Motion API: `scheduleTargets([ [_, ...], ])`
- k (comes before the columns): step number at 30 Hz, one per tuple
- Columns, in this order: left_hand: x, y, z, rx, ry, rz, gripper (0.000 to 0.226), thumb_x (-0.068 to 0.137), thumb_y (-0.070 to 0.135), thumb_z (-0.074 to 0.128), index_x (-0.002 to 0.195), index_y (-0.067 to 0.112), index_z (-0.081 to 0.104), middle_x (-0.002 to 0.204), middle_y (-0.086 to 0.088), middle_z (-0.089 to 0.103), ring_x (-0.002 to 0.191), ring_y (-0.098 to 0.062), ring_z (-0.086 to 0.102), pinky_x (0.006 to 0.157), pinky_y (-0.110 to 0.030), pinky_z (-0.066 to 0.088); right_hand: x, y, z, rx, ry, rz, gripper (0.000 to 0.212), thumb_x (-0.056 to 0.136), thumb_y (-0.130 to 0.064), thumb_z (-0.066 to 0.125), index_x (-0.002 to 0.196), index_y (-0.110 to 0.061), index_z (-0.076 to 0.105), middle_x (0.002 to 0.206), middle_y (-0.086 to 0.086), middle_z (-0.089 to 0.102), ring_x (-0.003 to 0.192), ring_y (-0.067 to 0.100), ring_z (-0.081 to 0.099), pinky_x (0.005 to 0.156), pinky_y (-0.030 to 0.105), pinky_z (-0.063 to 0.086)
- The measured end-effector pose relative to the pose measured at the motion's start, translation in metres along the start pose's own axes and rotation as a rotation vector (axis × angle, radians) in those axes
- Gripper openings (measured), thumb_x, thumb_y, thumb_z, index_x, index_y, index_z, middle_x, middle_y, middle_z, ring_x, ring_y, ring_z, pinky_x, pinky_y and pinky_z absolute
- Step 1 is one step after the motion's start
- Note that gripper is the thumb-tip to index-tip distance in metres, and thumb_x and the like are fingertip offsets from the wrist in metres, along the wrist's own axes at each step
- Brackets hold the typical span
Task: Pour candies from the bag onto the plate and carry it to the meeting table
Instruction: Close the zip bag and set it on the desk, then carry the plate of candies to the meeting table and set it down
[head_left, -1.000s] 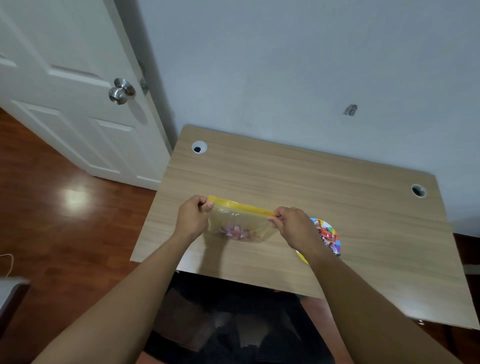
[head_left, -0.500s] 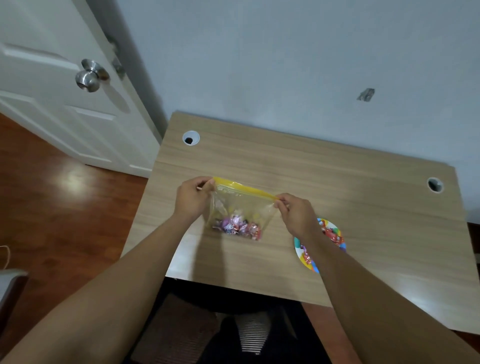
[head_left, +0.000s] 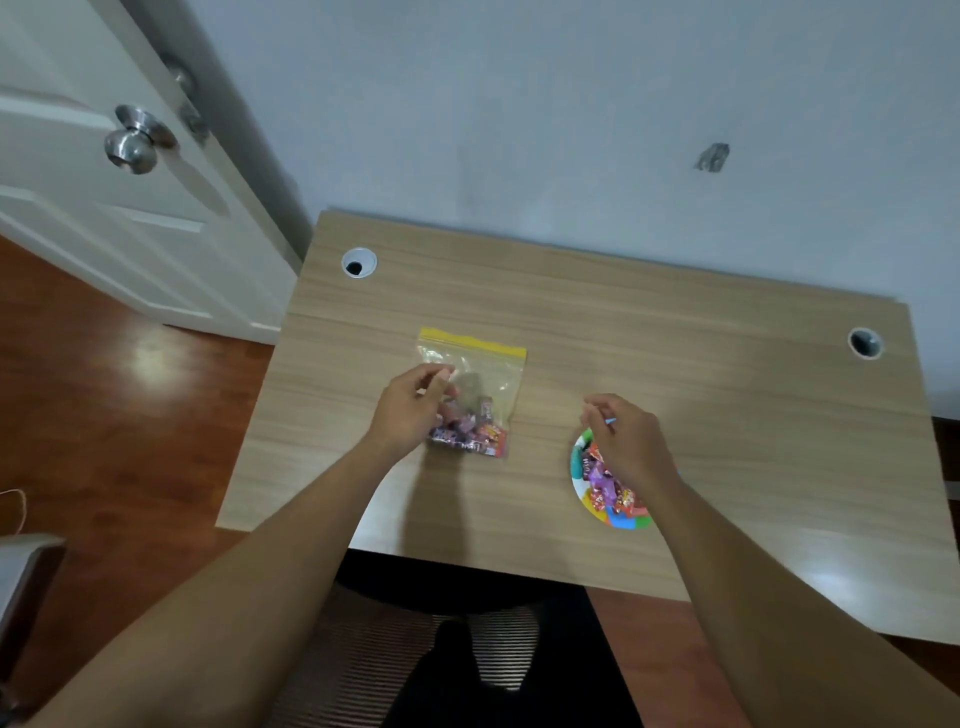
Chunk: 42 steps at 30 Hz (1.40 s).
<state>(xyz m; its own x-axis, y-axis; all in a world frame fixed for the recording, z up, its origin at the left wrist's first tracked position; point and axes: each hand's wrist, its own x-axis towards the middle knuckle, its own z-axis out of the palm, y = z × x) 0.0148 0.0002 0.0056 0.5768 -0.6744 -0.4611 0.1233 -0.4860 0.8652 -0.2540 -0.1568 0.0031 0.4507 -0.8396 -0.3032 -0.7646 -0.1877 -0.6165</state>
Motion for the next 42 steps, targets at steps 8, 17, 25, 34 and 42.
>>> scheduleTargets([
  [8, -0.013, -0.019, 0.088, -0.066, -0.190, -0.158, 0.018, 0.111, 0.011, 0.055, 0.114, 0.015, 0.073, 0.101, -0.010, 0.070, 0.072, -0.022, 0.066, 0.059, -0.030, 0.058, -0.033, 0.096, -0.054, -0.027, 0.066, 0.273, 0.026, 0.107, -0.025, 0.062, 0.124, -0.010, 0.075, 0.120, 0.014, 0.080, 0.112, 0.032, 0.075, 0.090, 0.032, 0.048],
  [17, -0.022, -0.037, 0.173, 0.113, -0.206, -0.195, 0.024, 0.109, 0.013, 0.060, 0.127, 0.013, 0.075, 0.113, 0.002, 0.072, 0.087, -0.017, 0.067, 0.077, -0.030, 0.058, -0.047, 0.175, -0.048, 0.124, -0.058, 0.487, 0.035, 0.106, -0.024, 0.065, 0.135, -0.006, 0.070, 0.131, 0.015, 0.077, 0.126, 0.031, 0.071, 0.108, 0.039, 0.051],
  [25, -0.026, -0.048, 0.213, 0.103, -0.205, -0.318, 0.024, 0.107, 0.004, 0.056, 0.124, 0.017, 0.069, 0.119, -0.002, 0.074, 0.090, -0.022, 0.073, 0.055, -0.019, 0.060, -0.028, 0.211, -0.021, 0.260, -0.125, 0.481, 0.018, 0.095, -0.036, 0.067, 0.106, -0.027, 0.079, 0.105, 0.002, 0.084, 0.100, 0.029, 0.080, 0.094, 0.048, 0.063],
  [34, -0.033, -0.059, 0.229, 0.084, -0.141, -0.357, 0.034, 0.101, -0.003, 0.061, 0.102, 0.030, 0.070, 0.121, -0.011, 0.076, 0.114, -0.038, 0.075, 0.089, -0.059, 0.066, -0.025, 0.222, -0.013, 0.447, -0.158, 0.525, 0.020, 0.103, -0.013, 0.067, 0.092, -0.029, 0.064, 0.104, 0.010, 0.080, 0.071, 0.029, 0.078, 0.086, 0.062, 0.066],
  [42, -0.056, -0.038, 0.226, -0.012, -0.169, -0.344, 0.024, 0.104, -0.006, 0.059, 0.114, 0.014, 0.066, 0.110, -0.003, 0.071, 0.102, -0.033, 0.074, 0.066, -0.038, 0.070, -0.049, 0.191, -0.043, 0.494, -0.133, 0.518, 0.017, 0.106, -0.011, 0.063, 0.096, -0.024, 0.062, 0.110, 0.007, 0.078, 0.076, 0.027, 0.077, 0.085, 0.055, 0.067],
])
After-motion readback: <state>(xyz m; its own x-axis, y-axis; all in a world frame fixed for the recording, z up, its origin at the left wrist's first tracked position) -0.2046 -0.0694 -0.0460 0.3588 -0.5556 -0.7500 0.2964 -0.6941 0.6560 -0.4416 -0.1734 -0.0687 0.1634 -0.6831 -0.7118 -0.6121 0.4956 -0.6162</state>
